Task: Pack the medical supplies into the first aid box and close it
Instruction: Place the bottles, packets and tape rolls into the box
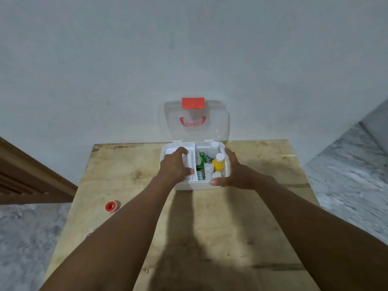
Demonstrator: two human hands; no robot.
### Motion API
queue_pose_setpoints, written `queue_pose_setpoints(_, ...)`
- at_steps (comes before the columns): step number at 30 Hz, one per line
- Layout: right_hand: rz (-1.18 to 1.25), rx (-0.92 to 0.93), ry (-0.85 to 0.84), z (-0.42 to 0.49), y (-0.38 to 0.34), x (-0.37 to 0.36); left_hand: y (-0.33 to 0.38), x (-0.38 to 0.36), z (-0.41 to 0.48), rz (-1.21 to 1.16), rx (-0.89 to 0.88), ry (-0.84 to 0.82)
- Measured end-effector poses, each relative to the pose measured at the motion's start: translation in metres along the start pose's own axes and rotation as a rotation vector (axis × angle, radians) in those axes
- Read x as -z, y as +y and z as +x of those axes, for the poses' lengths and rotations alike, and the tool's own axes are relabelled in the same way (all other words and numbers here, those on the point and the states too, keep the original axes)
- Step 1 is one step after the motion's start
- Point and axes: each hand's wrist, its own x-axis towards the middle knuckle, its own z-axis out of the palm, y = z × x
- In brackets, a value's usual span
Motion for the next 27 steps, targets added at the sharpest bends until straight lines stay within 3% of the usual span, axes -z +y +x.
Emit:
queue_pose_setpoints(9, 0.028, -0.013, -0.033, 0.003, 0.01, -0.003, -0.004, -0.003, -0.009, 0.094, -0.02, 0.074)
queue_pose_setpoints(15, 0.015, -0.019, -0.067, 0.004, 0.018, -0.01, -0.024, -0.002, -0.059, 0.074, -0.096, 0.435)
queue_pose_setpoints(20, -0.007, -0.024, -0.046, 0.008, 0.023, -0.012, -0.078, -0.005, -0.109, 0.042, -0.024, 0.533)
queue_pose_setpoints(27, 0.03, 0.029, 0.04, 0.004, 0.015, -0.017, -0.183, 0.015, -0.156, 0.197, -0.038, 0.566)
